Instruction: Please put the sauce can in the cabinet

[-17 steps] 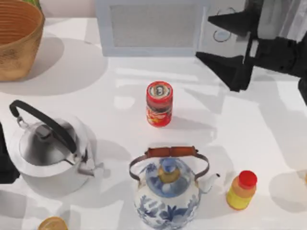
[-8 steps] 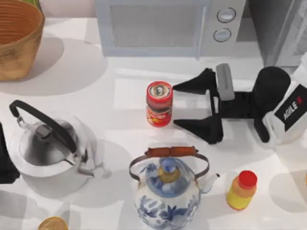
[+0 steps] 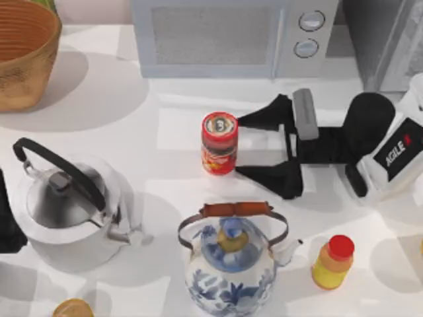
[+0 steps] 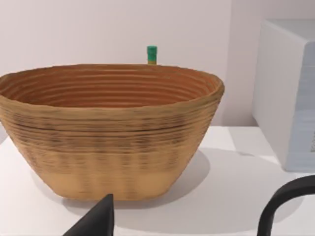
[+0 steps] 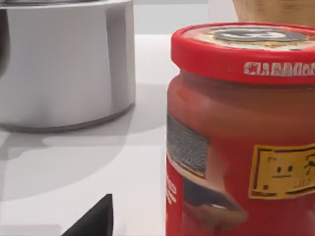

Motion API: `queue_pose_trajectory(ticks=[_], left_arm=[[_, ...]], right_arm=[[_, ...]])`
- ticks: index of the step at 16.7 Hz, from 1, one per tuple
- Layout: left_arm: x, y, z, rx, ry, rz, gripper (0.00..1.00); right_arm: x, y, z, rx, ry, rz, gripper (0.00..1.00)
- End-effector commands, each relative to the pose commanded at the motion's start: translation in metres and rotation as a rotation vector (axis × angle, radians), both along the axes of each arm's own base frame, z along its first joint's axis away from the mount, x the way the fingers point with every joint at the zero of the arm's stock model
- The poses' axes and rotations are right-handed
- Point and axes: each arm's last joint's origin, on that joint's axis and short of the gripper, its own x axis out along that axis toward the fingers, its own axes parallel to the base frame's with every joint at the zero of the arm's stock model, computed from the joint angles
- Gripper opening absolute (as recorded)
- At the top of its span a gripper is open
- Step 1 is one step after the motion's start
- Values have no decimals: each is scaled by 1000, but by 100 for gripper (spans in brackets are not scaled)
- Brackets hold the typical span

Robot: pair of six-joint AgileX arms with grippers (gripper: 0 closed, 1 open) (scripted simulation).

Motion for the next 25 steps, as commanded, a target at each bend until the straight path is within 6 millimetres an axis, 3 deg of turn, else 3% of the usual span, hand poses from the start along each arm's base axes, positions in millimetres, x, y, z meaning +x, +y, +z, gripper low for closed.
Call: queue_pose_trajectory(ticks=[6,10,23,25], left_arm=[[0,0,0,0,0,0,100],[0,0,0,0,0,0,100],[0,0,0,0,0,0,100],[0,0,0,0,0,0,100]], right_arm=[[0,52,0,0,-1,2,100],[0,56,0,0,-1,2,100],[0,56,0,0,-1,2,2],[0,56,0,0,-1,2,0]])
